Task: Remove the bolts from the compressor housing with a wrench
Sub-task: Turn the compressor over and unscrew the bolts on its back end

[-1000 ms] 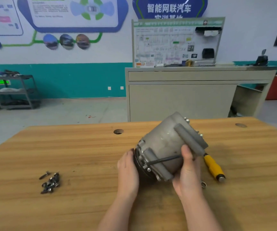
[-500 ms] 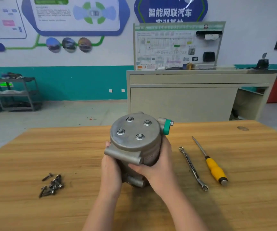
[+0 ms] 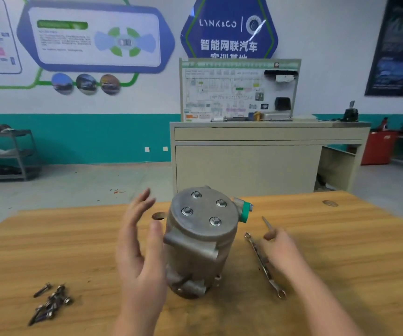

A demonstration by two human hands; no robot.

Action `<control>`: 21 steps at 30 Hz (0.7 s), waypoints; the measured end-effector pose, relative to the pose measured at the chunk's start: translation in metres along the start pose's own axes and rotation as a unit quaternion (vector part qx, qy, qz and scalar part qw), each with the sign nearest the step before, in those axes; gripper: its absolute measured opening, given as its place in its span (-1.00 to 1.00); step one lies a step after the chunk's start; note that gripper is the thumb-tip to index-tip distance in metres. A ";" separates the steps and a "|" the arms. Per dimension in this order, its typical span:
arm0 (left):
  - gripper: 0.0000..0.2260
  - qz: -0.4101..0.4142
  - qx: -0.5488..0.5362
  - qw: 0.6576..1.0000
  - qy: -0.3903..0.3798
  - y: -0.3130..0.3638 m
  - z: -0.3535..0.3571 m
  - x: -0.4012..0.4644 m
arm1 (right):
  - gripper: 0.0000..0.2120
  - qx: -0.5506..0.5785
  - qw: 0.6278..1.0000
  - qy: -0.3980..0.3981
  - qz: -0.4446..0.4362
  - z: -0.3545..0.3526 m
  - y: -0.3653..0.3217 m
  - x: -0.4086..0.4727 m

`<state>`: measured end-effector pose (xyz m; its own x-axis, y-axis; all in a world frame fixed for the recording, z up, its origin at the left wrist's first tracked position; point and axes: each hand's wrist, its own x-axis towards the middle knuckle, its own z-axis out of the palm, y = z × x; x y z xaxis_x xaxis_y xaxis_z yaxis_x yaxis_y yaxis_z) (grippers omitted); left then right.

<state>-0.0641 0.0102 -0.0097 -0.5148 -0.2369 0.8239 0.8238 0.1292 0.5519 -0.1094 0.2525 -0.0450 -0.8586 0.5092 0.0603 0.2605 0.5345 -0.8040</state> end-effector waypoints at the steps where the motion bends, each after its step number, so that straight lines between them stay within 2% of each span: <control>1: -0.68 0.046 0.096 0.987 -0.117 0.008 0.008 0.008 | -0.70 -0.101 0.995 -0.007 0.008 0.007 0.001 0.012; 2: -0.59 0.090 0.221 0.945 -0.225 0.012 0.017 0.016 | -0.64 -0.182 0.983 -0.032 0.009 0.015 0.002 0.021; 3: -0.51 0.116 0.330 0.890 -0.294 0.014 0.027 0.021 | -0.61 -0.246 0.968 -0.056 0.006 0.022 0.005 0.029; 4: -0.46 0.112 0.396 0.852 -0.324 0.016 0.035 0.026 | -0.63 -0.297 0.952 -0.074 -0.003 0.027 0.006 0.034; 5: -0.44 0.091 0.426 0.836 -0.333 0.017 0.040 0.031 | -0.66 -0.339 0.937 -0.083 -0.020 0.031 0.010 0.038; 9: -0.46 0.054 0.417 0.846 -0.327 0.019 0.039 0.032 | -0.70 -0.431 0.888 -0.132 -0.086 0.030 0.012 0.042; 11: -0.44 0.055 0.435 0.843 -0.313 0.025 0.039 0.024 | -0.72 -0.393 0.909 -0.117 -0.080 0.020 0.010 0.040; 13: -0.34 0.042 0.453 0.834 -0.312 0.032 0.037 0.011 | -0.84 -0.218 0.974 -0.056 -0.041 0.004 0.007 0.036; 14: -0.29 0.037 0.455 0.836 -0.304 0.035 0.033 0.006 | -0.83 -0.089 0.996 -0.020 -0.021 -0.005 0.005 0.032; 15: -0.27 0.032 0.448 0.845 -0.289 0.037 0.029 0.006 | -0.80 0.041 0.999 0.007 -0.014 -0.015 0.003 0.026; 16: -0.27 0.030 0.437 0.857 -0.270 0.040 0.024 0.010 | -0.80 0.167 0.986 0.021 -0.016 -0.026 -0.002 0.020; 18: -0.32 0.024 0.436 0.857 -0.274 0.042 0.019 0.024 | -0.85 0.387 0.922 0.013 -0.026 -0.046 -0.018 0.001; 21: -0.33 0.017 0.497 0.797 -0.344 0.032 0.019 0.038 | -0.87 0.566 0.822 -0.044 -0.053 -0.064 -0.052 -0.024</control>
<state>-0.0615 0.0235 0.0417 -0.7857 0.3232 0.5274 0.4221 0.9034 0.0751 -0.0735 0.2558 0.0334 -0.8919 0.4224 0.1616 -0.3516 -0.4229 -0.8352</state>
